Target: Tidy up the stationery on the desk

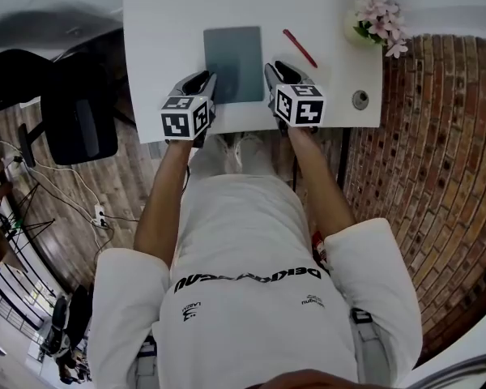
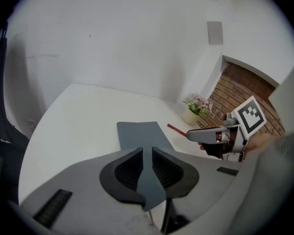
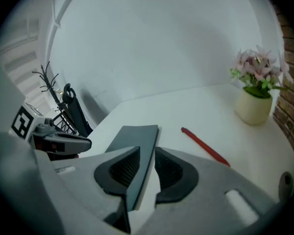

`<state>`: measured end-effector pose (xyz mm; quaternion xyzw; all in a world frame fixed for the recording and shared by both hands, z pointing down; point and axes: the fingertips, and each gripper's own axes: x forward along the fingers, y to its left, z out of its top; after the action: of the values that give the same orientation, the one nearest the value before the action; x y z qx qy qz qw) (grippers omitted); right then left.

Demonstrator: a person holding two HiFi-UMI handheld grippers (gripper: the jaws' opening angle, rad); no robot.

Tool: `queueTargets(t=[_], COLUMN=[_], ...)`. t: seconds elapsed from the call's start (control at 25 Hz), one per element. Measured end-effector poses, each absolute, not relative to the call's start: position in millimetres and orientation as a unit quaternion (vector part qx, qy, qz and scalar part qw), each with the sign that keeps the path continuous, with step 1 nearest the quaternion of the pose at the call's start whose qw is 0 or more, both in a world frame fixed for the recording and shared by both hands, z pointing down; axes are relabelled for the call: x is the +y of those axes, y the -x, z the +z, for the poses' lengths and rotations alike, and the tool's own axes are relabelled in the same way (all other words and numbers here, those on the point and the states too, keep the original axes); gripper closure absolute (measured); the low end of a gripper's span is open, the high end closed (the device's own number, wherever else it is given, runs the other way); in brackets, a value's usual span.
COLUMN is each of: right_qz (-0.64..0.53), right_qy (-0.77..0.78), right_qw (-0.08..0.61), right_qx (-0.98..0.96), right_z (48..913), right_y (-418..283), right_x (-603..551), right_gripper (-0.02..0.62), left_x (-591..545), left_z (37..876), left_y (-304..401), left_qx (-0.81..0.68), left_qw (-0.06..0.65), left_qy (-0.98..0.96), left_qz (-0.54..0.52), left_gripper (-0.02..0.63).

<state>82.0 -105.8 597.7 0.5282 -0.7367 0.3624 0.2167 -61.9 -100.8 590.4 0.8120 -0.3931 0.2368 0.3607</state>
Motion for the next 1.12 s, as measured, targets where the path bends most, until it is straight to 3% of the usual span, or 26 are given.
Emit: queueTargets(t=[0.2,0.44,1.12], right_qz=[0.348,0.327,0.188], right_qy=[-0.519,-0.529,-0.417], right_qw=[0.225,0.233,0.436], right_qx=[-0.748,-0.748,-0.775], right_z=[590.7,586.6,633.0], right_y=[-98.7,-131.3,-164.8], right_x=[-105.1,-114.7,-143.3], right_gripper=[0.506,0.506,0.512], left_x=[-90.7,-86.8,-53.7], left_z=[565.6,541.9,479.2], left_y=[48.3,40.8,38.7], left_qx=[-0.406,-0.415,-0.411], left_qw=[0.332,0.323,0.295], left_qy=[-0.822,-0.828,-0.847], left_qz=[0.221,0.195,0.164], left_gripper=[0.595,0.607,0.607])
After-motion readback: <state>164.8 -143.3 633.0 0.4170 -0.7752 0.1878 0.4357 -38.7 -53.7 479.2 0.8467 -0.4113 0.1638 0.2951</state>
